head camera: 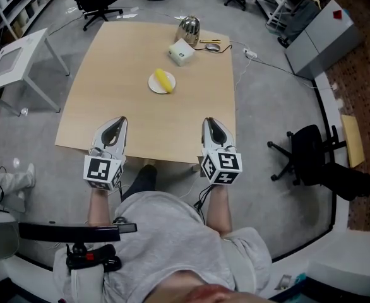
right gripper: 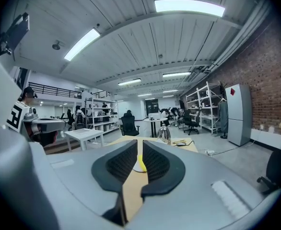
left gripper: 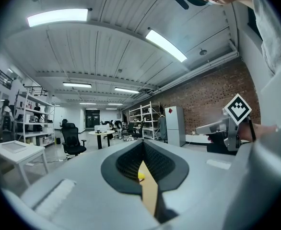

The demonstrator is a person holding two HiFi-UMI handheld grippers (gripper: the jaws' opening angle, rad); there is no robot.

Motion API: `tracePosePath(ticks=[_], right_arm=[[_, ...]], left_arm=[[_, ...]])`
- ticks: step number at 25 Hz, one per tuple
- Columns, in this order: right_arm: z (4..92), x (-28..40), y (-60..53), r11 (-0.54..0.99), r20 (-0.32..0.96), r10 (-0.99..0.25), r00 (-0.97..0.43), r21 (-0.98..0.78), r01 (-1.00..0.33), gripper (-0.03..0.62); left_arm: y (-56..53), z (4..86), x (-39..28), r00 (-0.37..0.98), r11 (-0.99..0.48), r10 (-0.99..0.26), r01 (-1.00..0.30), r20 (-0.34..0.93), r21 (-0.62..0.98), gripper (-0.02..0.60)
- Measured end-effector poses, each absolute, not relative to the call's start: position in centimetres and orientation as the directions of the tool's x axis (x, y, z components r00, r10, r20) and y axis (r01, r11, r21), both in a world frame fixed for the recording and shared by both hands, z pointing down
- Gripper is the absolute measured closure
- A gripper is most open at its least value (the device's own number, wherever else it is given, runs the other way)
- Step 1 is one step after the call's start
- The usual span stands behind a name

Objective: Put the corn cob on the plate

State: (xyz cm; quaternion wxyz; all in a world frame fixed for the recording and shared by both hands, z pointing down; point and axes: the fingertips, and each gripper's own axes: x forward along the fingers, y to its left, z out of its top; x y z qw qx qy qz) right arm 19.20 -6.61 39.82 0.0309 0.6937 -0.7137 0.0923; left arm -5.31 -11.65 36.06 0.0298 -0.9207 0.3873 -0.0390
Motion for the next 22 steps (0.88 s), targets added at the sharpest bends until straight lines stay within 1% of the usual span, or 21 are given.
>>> tracePosePath(ticks=[6, 10, 22], right_arm=[[39.2, 19.0, -6.5, 0.016, 0.15, -0.988, -0.028, -0.085, -0.996, 0.56], [38.7, 19.1, -6.3, 0.012, 0.135, -0.991, -0.024, -0.087, -0.996, 0.579], [38.7, 18.9, -6.3, 0.018, 0.134, -0.991, -0.028, -0.078, -0.997, 0.585]], left_arm=[[-11.8, 35.7, -5.5, 0.698, -0.698, -0.715, -0.71, 0.039, -0.095, 0.561], [-11.6, 35.6, -5.3, 0.701, -0.701, -0.712, -0.707, 0.036, -0.096, 0.561], [-11.5, 35.6, -5.1, 0.708, -0.707, -0.706, -0.7, 0.035, -0.102, 0.561]])
